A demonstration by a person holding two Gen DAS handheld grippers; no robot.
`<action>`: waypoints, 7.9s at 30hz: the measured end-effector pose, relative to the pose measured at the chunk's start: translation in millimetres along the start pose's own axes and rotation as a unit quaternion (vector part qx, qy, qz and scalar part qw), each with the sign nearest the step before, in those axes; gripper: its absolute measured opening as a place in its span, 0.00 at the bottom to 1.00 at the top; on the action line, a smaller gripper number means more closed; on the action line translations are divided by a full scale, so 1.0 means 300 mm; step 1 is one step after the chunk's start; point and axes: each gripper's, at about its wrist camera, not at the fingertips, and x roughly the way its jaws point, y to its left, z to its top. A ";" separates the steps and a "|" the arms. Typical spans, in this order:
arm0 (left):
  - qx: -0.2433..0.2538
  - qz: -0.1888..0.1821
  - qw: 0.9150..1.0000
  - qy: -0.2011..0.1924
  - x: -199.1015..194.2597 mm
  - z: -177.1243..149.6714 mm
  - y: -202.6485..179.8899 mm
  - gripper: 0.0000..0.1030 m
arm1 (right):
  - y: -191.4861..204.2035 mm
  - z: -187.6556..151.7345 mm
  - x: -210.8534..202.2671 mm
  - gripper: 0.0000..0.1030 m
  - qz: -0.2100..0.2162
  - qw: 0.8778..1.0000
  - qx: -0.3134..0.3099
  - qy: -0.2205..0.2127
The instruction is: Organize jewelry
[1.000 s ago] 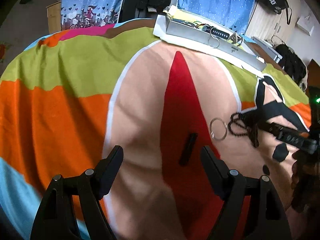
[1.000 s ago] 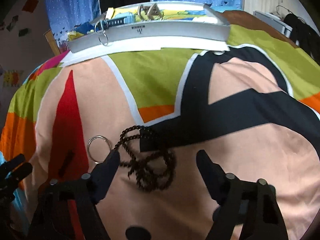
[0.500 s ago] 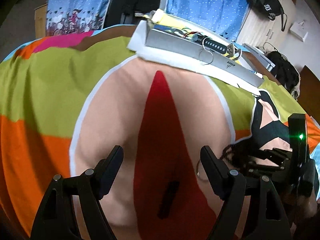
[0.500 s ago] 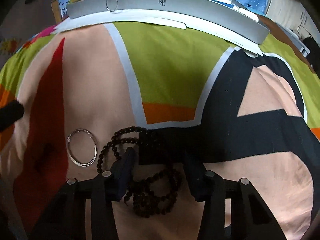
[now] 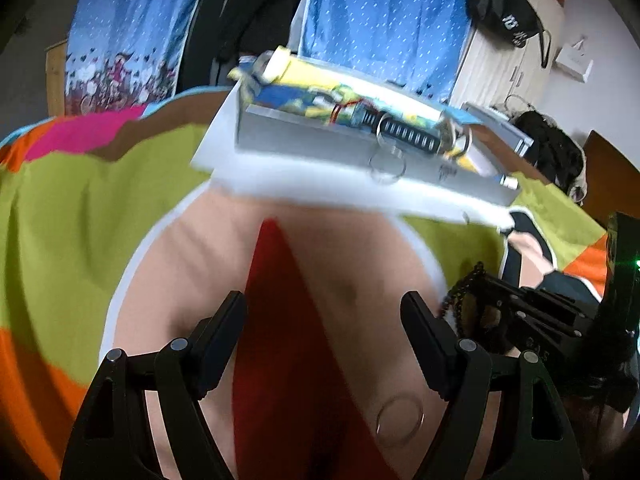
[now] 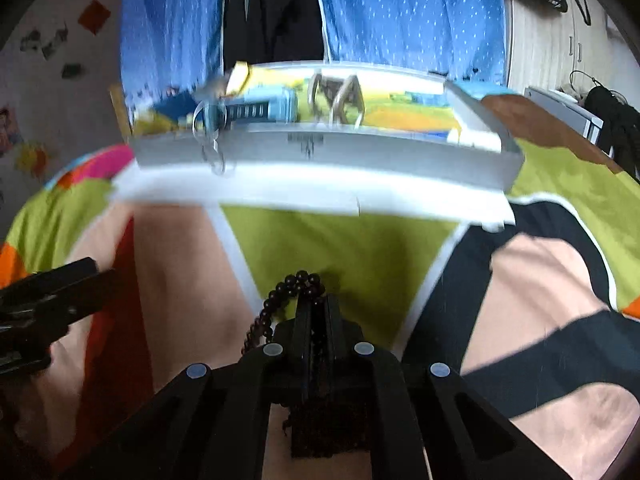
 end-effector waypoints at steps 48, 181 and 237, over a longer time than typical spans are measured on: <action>0.014 -0.071 0.997 -0.008 -0.012 0.362 -0.235 0.23 | -0.066 0.114 -0.131 0.06 0.057 0.987 0.071 -0.129; 0.101 0.034 0.987 0.123 -0.277 -0.394 0.008 0.89 | 0.068 -0.328 -0.123 0.98 0.036 0.977 0.073 0.198; 0.051 -0.025 0.996 0.064 -0.152 -0.309 0.025 0.00 | 0.183 -0.197 -0.043 0.04 0.053 0.994 0.027 0.087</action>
